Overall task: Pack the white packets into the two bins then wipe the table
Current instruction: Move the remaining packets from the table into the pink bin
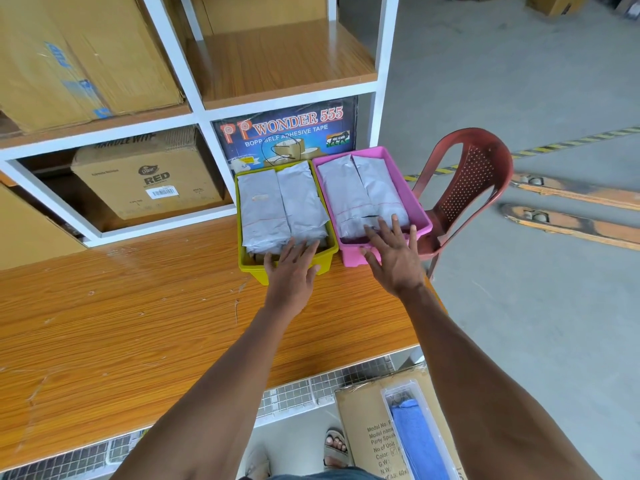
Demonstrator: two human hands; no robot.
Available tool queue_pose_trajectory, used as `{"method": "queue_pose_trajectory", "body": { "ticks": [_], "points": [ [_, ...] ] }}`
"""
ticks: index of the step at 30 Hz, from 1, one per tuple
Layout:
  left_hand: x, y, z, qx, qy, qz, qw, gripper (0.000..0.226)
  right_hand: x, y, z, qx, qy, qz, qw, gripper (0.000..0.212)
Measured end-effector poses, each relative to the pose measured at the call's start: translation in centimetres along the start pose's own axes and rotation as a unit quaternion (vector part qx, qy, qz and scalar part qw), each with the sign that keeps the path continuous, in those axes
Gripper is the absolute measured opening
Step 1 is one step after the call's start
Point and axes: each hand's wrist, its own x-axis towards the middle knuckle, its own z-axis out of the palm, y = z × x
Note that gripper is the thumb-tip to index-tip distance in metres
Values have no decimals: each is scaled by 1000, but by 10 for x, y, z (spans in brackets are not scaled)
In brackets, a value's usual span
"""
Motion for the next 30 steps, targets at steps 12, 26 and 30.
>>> {"method": "queue_pose_trajectory", "body": {
  "ticks": [12,26,30],
  "points": [
    [-80,41,27,-79,2,133,988,42,-135,-48,25,76,104,117,985,46],
    [-185,36,59,-151,-278,273,909,28,-342,-145,26,38,13,390,920,24],
    [-211,47,61,-129,-337,311,879,30,-383,-169,18,27,18,447,894,27]
  ]
}}
